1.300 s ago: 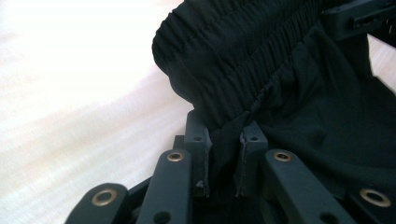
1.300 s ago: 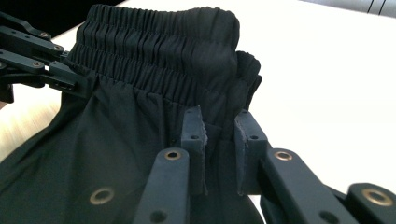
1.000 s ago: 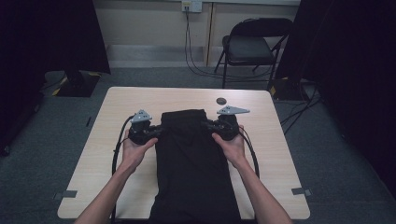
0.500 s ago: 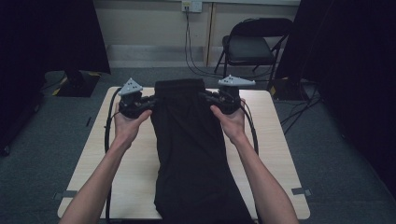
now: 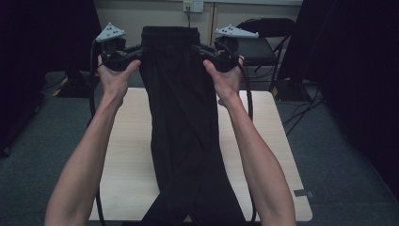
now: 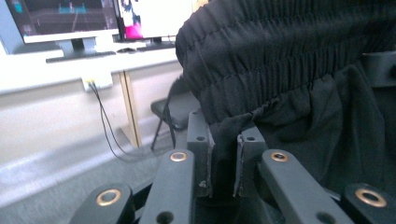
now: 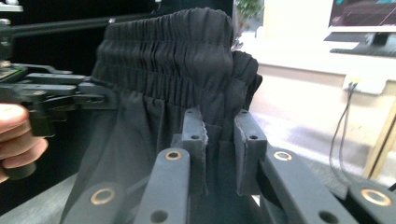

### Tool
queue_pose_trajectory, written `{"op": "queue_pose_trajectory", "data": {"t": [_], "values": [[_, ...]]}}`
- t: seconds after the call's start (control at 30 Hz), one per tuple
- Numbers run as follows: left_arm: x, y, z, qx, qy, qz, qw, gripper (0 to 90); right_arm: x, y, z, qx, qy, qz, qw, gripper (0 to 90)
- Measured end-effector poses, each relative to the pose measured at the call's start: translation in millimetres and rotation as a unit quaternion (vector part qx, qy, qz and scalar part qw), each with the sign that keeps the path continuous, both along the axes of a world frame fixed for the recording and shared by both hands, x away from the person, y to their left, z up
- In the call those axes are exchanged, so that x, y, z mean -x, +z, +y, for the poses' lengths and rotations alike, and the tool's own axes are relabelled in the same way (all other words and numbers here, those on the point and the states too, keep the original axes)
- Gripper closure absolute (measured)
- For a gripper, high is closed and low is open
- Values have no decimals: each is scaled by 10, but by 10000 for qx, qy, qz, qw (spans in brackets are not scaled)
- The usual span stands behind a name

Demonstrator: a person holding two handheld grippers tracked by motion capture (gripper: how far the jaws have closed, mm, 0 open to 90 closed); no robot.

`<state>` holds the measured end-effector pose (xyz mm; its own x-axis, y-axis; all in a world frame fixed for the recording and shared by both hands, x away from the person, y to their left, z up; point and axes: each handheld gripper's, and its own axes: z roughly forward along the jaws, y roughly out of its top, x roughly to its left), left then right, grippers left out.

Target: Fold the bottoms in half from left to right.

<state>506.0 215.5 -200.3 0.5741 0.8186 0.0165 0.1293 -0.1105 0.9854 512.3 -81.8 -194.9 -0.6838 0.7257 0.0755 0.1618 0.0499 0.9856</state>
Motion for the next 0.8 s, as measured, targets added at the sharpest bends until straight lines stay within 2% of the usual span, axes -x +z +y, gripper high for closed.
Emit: {"op": "queue_pose_trajectory", "data": {"t": [0.07, 0.1, 0.13, 0.2, 0.23, 0.27, 0.33, 0.4, 0.53, 0.57, 0.73, 0.8], "values": [[23, -51, -39, -199, -81, 47, 9998, 804, -27, 9, -35, 113, 11, -57, 9999, 777], [40, -100, -66, -264, -134, 74, 9995, 803, -50, -48, -61, 158, 0, 36, 9999, 777], [69, -203, -102, -466, -221, 121, 9986, 803, -58, -107, -81, 227, -30, 81, 9997, 777], [114, -451, -149, -558, -411, 340, 9970, 801, -67, -342, -162, 296, 4, 269, 9992, 777], [132, -541, -168, -573, -443, 425, 9965, 801, -52, -485, -203, 359, 25, 372, 9987, 777], [166, -648, -191, -628, -487, 504, 9956, 801, -39, -566, -223, 395, 36, 435, 9983, 777], [266, -822, -206, -544, -665, 602, 9945, 800, 26, -753, -278, 442, 105, 579, 9973, 776], [377, -947, -209, -546, -793, 628, 9934, 799, 112, -875, -335, 443, 228, 653, 9966, 776], [665, -1110, -213, -453, -1069, 695, 9908, 796, 361, -1056, -444, 432, 533, 722, 9950, 773], [732, -1141, -217, -463, -1095, 711, 9904, 795, 457, -1099, -479, 355, 598, 759, 9947, 772], [1024, -1386, -259, -544, -1320, 990, 9848, 791, 769, -1262, -562, 636, 802, 874, 9909, 766], [1122, -1524, -269, -497, -1384, 1217, 9816, 790, 889, -1376, -595, 716, 886, 1003, 9884, 765]]}}
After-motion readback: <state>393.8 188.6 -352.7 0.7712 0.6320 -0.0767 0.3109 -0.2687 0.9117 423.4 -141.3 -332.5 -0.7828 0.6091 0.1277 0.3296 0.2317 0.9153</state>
